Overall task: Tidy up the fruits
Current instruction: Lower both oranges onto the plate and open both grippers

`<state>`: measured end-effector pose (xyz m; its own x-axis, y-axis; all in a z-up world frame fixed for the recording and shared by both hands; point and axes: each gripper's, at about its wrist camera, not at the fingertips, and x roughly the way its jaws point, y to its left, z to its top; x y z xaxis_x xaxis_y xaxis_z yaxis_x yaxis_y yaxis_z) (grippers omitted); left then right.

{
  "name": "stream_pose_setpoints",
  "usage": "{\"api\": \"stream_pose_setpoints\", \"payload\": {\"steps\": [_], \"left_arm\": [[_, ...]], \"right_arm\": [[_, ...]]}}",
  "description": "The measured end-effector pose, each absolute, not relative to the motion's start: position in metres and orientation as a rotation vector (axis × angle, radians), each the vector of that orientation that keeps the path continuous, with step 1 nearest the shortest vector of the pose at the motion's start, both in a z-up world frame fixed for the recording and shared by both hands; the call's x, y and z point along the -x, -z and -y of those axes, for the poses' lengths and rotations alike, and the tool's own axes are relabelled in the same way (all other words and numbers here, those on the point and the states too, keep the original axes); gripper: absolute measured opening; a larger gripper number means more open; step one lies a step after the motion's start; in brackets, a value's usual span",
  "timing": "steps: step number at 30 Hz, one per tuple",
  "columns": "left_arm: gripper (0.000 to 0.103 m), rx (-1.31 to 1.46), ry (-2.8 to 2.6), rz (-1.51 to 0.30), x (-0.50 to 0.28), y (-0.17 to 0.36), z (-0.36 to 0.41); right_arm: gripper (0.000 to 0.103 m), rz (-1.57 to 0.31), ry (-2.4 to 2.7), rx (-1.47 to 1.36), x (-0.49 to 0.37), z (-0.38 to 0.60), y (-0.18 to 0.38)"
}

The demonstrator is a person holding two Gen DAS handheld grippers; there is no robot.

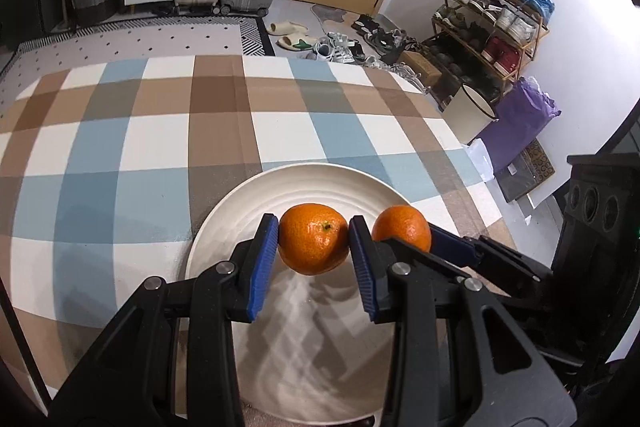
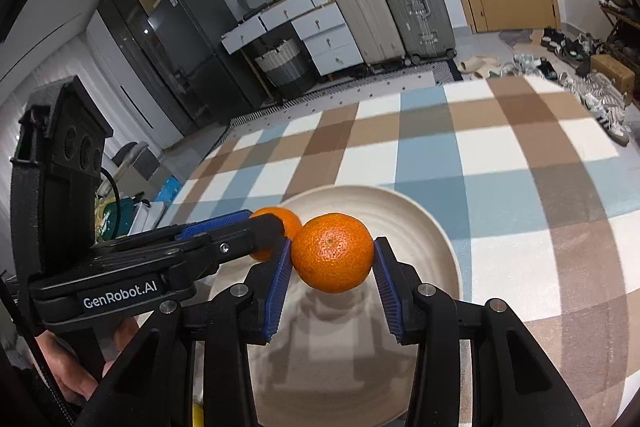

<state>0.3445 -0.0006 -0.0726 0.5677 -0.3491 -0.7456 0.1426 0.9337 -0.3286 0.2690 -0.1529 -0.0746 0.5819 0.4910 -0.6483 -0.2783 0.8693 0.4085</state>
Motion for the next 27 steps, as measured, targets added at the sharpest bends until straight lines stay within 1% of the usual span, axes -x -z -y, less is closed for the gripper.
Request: {"api": "stream_pose_setpoints", "payload": {"steps": [2, 3, 4, 5, 6, 7, 8, 9, 10, 17, 21, 27], "left_arm": [[0.034, 0.285, 0.319, -0.921, -0.347, 0.078, -0.002], [0.034, 0.294, 0.322, -0.924, -0.348, 0.079, -0.002], [0.034, 0.298, 0.323, -0.927, -0.349, 0.080, -0.002], [0.035, 0.305, 0.329, -0.925, -0.349, 0.080, -0.002], [0.038, 0.305, 0.326, -0.921, -0.348, 0.079, -0.002], [0.046, 0.304, 0.317, -0.916, -0.348, 0.077, -0.003], [0.051, 0.303, 0.308, -0.909, -0.347, 0.075, -0.003], [0.058, 0.303, 0.304, -0.903, -0.345, 0.073, -0.004], [0.059, 0.299, 0.299, -0.895, -0.342, 0.069, -0.003], [0.059, 0.301, 0.306, -0.879, -0.321, 0.051, -0.010], [0.059, 0.297, 0.290, -0.863, -0.305, 0.041, -0.017], [0.059, 0.239, 0.262, -0.830, -0.275, 0.026, -0.020]], "right_arm": [[0.042, -0.850, -0.447, -0.282, -0.273, 0.153, 0.080], [0.045, -0.852, -0.439, -0.276, -0.273, 0.153, 0.082], [0.051, -0.849, -0.433, -0.271, -0.274, 0.153, 0.083], [0.052, -0.840, -0.437, -0.272, -0.273, 0.153, 0.083], [0.053, -0.832, -0.441, -0.273, -0.272, 0.154, 0.081], [0.057, -0.824, -0.438, -0.269, -0.271, 0.154, 0.080], [0.061, -0.820, -0.430, -0.267, -0.270, 0.155, 0.079], [0.067, -0.814, -0.418, -0.271, -0.268, 0.157, 0.077], [0.069, -0.808, -0.415, -0.286, -0.266, 0.160, 0.075], [0.072, -0.767, -0.396, -0.341, -0.249, 0.176, 0.059], [0.084, -0.739, -0.382, -0.331, -0.235, 0.178, 0.047], [0.085, -0.694, -0.389, -0.308, -0.213, 0.179, 0.028]]}}
